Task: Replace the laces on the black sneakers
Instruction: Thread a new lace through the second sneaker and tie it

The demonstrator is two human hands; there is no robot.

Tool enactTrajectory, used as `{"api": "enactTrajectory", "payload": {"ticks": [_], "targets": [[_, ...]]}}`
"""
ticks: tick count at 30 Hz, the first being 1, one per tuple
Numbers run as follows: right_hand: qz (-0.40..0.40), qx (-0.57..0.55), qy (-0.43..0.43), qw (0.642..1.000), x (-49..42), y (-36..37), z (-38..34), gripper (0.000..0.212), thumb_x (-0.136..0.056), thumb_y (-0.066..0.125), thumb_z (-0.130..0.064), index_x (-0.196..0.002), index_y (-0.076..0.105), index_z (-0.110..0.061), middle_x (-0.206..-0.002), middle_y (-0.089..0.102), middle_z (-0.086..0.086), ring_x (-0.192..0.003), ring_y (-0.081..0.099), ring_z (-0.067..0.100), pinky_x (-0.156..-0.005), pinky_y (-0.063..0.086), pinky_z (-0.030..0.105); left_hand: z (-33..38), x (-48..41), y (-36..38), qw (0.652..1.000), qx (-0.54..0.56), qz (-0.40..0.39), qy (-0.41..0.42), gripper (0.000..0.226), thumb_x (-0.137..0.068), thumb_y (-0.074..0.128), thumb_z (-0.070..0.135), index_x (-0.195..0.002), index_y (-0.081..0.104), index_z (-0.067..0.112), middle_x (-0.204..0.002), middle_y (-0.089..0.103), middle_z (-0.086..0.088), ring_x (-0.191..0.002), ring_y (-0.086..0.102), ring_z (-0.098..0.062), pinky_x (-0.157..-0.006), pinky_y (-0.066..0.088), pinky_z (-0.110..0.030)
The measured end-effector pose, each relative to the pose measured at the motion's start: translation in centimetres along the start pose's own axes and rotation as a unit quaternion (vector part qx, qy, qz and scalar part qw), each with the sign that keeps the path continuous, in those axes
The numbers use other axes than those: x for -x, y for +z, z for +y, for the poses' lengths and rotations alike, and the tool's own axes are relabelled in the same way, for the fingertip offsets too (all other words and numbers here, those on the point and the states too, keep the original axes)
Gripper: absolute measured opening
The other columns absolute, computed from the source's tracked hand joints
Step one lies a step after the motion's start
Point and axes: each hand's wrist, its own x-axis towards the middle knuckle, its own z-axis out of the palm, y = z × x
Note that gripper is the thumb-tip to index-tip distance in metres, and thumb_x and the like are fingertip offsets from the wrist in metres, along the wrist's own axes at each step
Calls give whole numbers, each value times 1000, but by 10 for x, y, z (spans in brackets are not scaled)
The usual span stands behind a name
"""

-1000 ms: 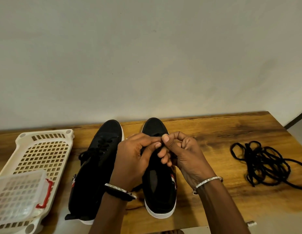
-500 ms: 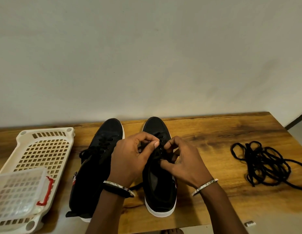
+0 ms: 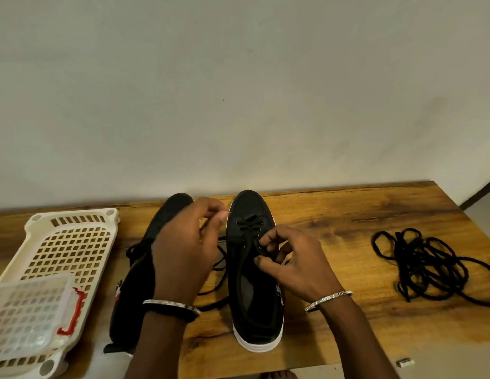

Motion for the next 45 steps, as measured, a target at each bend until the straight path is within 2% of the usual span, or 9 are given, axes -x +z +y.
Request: {"api": "enactTrajectory", "payload": {"ticks": [5,10,17,25,30,33,40,43,45], "targets": [[15,-4,-3,1000,-1,2,4,13,-71,69,-39,-83,70,-34,-75,65,-15,-67,63,7,-56,51,22,8,12,25,986,-51,-158,30,3,-91,66,37,-91,67,35,-89,62,18,-75,56,-1,-57,36,-15],[24,-34,14,999,-2,3,6,25,-73,62,-39,-93,76,-33,-78,69,-15,-71,67,9,-65,60,42,14,13,30,983,-99,-154,-7,8,-90,64,42,-89,67,35,-90,60,17,-72,49,1,-54,24,-9],[6,-111,61,992,-4,1,10,23,-71,65,-34,-91,77,-32,-85,74,-7,-81,70,14,-72,60,50,15,21,51,983,-89,-126,-104,8,-93,64,36,-92,69,31,-93,64,13,-83,59,-6,-62,44,-21],[-16,-199,67,978,-2,-2,11,5,-90,74,-29,-88,78,-26,-80,71,-9,-75,68,9,-65,54,25,7,21,56,983,-16,-96,-155,3,-86,75,29,-89,77,28,-89,71,12,-82,65,-8,-68,55,-30],[51,-204,68,975,-6,13,14,11,-93,70,-18,-89,78,-24,-82,74,-4,-82,70,23,-74,59,42,6,21,54,980,10,-87,-177,7,-82,79,30,-89,80,31,-88,74,15,-82,66,-3,-66,47,-17],[75,-217,78,970,-7,21,15,10,-90,73,-15,-87,78,-24,-83,75,-3,-85,70,28,-80,60,48,1,22,54,978,34,-82,-188,8,-79,82,31,-87,80,31,-84,75,15,-81,67,-1,-72,56,-27],[122,-126,55,983,-10,38,12,11,-99,59,-22,-91,65,-19,-86,69,-3,-81,65,14,-72,54,37,-1,21,52,977,84,-89,-175,23,-76,84,23,-95,73,31,-75,71,17,-75,67,4,-72,59,-32],[152,-242,123,950,-12,38,6,18,-104,51,-24,-94,61,-13,-87,69,3,-80,66,19,-76,56,46,-2,20,47,981,90,-125,-115,44,-74,84,25,-114,66,32,-96,65,18,-91,59,1,-81,56,-33],[159,-426,165,875,-14,29,-2,23,-106,46,-21,-100,61,-4,-92,75,8,-80,70,15,-70,58,34,-5,18,43,986,45,-146,-63,59,-68,78,44,-123,59,37,-113,56,20,-106,48,-3,-89,50,-37]]}}
